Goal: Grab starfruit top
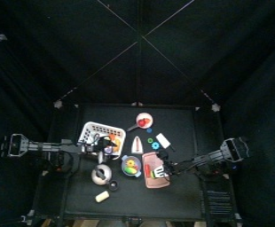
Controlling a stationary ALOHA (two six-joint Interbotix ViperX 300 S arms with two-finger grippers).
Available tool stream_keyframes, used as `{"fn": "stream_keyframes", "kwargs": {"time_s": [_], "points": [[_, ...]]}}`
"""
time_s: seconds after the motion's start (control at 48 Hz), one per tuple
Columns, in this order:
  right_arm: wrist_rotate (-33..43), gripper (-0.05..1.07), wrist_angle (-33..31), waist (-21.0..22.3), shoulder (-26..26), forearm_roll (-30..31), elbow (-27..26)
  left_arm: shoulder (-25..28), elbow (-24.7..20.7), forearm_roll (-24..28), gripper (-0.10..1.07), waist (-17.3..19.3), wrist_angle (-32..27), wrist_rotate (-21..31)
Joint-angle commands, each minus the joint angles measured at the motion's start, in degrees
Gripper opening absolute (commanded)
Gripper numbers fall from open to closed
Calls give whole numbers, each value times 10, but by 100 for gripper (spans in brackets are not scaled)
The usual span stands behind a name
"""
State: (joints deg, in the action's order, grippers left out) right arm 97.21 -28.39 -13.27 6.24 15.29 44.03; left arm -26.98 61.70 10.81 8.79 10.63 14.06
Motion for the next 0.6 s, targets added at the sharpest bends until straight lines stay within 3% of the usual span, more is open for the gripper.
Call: {"fn": "stream_keyframes", "kwargs": {"time_s": [0.0,0.312,0.583], "points": [[4,91,20,-2,-2,7,-2,-2,-4,-3,97,0,5,0],[3,90,58,2,-42,5,-5,-2,1,-6,97,0,5,0],[2,82,59,2,-43,8,-5,-2,4,-6,97,2,5,0]]}}
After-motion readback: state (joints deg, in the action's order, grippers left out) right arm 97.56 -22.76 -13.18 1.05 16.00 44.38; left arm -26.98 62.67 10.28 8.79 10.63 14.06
